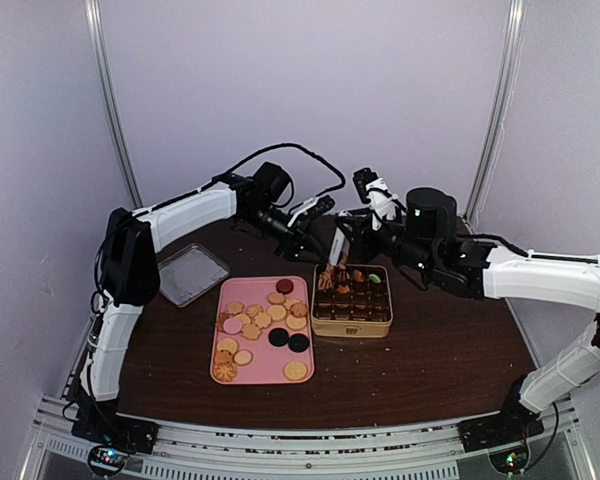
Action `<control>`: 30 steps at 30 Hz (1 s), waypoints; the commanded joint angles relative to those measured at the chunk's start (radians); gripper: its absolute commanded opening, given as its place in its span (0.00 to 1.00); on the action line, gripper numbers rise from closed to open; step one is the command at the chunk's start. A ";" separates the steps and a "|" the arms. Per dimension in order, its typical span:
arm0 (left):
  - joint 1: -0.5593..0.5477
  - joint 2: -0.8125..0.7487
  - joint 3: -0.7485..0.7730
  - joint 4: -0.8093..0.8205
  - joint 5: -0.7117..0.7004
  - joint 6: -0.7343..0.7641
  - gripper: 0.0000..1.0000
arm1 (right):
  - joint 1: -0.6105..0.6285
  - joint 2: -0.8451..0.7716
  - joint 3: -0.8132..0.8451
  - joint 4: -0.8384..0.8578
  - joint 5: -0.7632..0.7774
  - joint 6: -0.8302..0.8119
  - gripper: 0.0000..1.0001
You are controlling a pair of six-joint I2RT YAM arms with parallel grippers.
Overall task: Pack the cookies
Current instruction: Place the fake cookies in the empty pocket of the box, then pass from the right arm to the left
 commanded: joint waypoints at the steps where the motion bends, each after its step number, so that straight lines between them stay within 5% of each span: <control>1: -0.003 -0.005 0.017 -0.084 0.059 0.061 0.35 | 0.001 -0.067 0.019 0.081 -0.025 0.021 0.27; 16: -0.003 -0.262 -0.231 -0.259 0.082 0.179 0.34 | 0.002 -0.212 -0.041 0.125 -0.233 0.166 0.26; 19: -0.005 -0.310 -0.270 -0.255 0.096 0.168 0.59 | 0.003 -0.219 -0.051 0.149 -0.271 0.201 0.26; 21: -0.009 -0.342 -0.292 -0.244 0.088 0.151 0.66 | 0.002 -0.216 -0.048 0.156 -0.298 0.217 0.26; 30: -0.028 -0.417 -0.396 -0.181 0.007 0.048 0.64 | 0.007 -0.179 -0.012 0.173 -0.355 0.252 0.26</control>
